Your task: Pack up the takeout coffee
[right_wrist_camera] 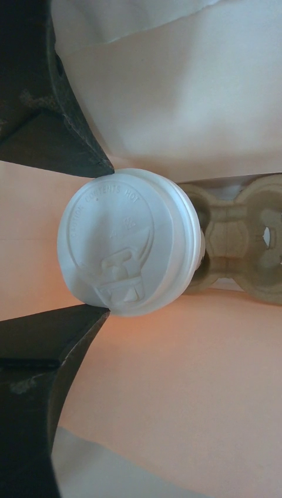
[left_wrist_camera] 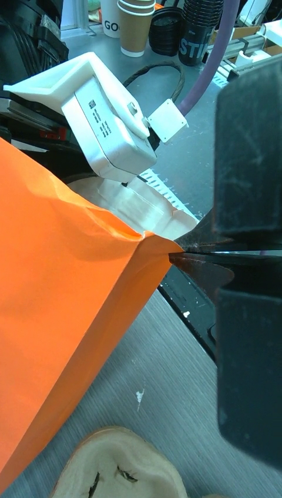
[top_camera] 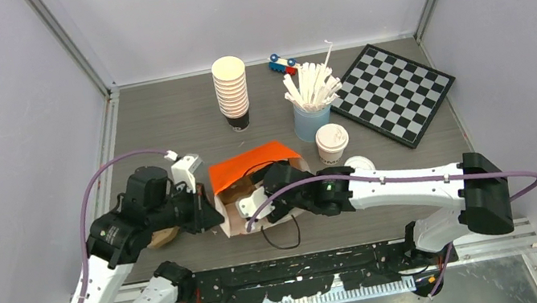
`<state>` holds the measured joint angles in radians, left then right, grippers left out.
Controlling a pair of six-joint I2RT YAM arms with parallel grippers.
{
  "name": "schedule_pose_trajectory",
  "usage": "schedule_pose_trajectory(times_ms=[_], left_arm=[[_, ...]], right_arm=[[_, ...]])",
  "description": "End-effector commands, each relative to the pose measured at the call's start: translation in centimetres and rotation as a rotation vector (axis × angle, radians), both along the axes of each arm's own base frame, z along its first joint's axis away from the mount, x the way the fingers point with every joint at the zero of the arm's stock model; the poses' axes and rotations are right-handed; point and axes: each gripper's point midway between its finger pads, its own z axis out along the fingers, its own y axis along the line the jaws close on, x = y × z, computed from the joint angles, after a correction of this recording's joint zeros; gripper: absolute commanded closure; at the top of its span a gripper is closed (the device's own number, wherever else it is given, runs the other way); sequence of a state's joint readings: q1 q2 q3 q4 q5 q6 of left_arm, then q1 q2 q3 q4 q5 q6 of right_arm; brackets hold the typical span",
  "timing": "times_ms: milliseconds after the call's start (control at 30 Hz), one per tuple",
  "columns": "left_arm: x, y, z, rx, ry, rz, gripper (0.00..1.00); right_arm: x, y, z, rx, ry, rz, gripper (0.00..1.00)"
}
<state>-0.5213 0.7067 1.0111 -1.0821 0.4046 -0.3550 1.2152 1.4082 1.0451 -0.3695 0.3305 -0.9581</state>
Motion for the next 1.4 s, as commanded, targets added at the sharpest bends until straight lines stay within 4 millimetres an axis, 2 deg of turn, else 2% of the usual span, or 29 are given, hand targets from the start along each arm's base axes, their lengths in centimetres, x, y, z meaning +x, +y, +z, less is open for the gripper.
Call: schedule_pose_trajectory(times_ms=[0, 367, 800, 1367], left_arm=[[0.5, -0.7, 1.3, -0.037, -0.040, -0.026, 1.00], [0.5, -0.9, 1.9, -0.065, -0.043, -0.010, 1.00], [-0.1, -1.0, 1.5, -0.078, -0.017, -0.015, 1.00], [-1.2, -0.7, 1.0, -0.079, 0.010, -0.021, 1.00]], right_arm=[[0.6, 0.0, 1.4, 0.013, -0.027, -0.021, 0.29], [0.5, -0.5, 0.6, -0.025, 0.002, -0.006, 0.29], [1.0, 0.5, 0.2, 0.007, -0.011, -0.013, 0.29], [1.6, 0.5, -1.0, 0.003, 0.013, -0.038, 0.29]])
